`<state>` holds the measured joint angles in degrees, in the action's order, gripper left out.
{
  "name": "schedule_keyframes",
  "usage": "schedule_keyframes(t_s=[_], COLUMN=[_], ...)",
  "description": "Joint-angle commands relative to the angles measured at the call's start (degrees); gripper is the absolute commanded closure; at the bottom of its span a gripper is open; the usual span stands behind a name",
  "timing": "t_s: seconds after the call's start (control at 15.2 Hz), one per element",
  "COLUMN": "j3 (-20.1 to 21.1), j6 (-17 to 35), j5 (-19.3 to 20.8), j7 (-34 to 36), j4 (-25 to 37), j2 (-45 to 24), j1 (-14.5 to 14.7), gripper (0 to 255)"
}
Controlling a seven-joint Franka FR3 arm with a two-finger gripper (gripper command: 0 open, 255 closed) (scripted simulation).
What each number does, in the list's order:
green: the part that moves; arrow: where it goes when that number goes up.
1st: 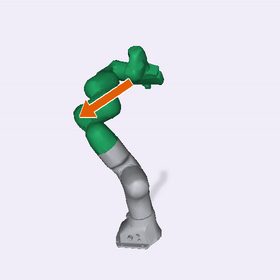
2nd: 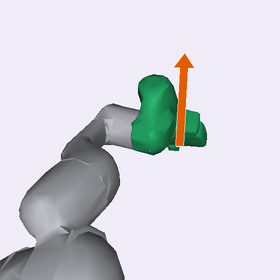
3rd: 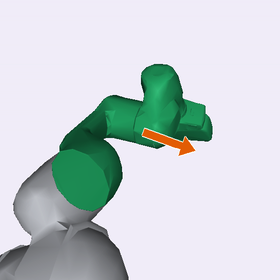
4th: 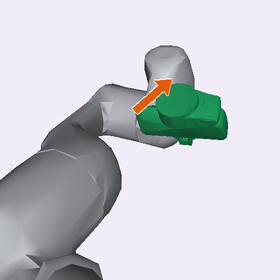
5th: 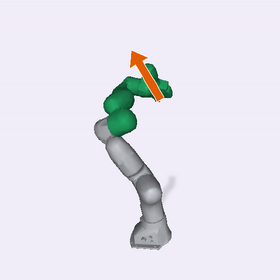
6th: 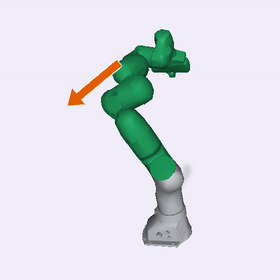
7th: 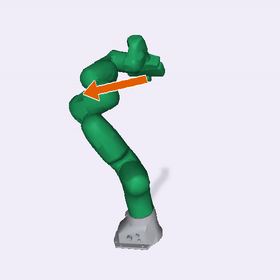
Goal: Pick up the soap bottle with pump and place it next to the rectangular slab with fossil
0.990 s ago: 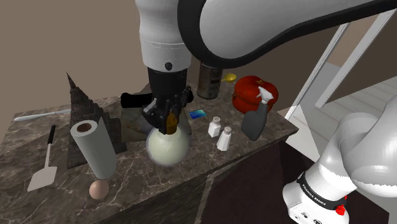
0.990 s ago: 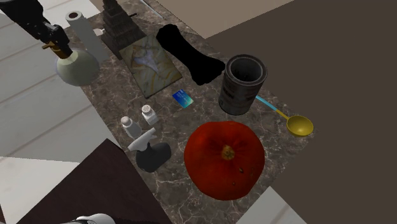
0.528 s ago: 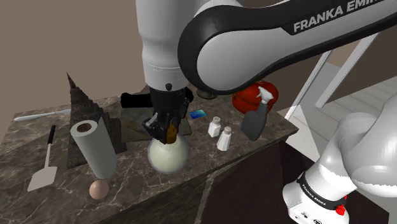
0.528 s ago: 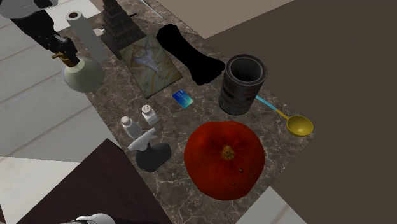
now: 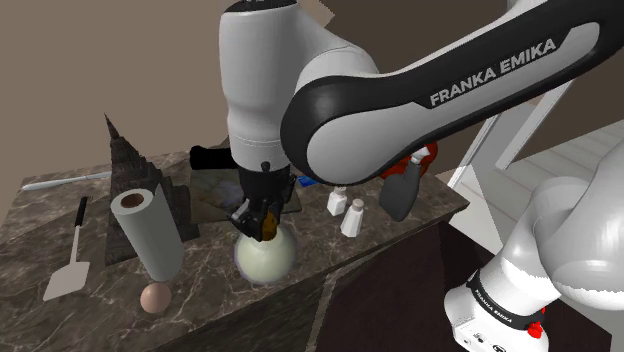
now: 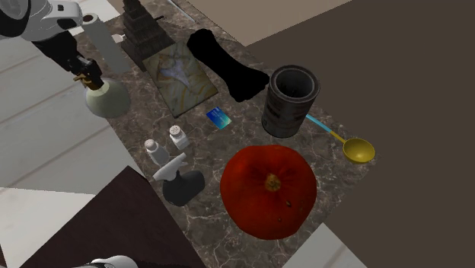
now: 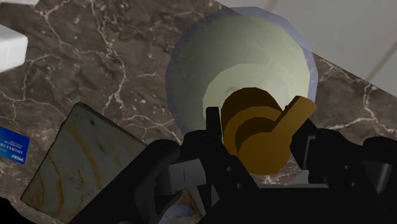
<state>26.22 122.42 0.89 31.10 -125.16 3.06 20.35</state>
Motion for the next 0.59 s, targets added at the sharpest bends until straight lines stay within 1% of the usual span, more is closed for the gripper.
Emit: schedule_keyframes(t_s=[0.0,0.53], j3=[0.05,0.06], j6=[1.58,1.95], j5=[0.38,0.49], j7=[0.28,0.37], j4=[-0.9,-1.1], j2=[-0.69,-0.88], j1=[-0.01,-0.01], gripper=[255,255])
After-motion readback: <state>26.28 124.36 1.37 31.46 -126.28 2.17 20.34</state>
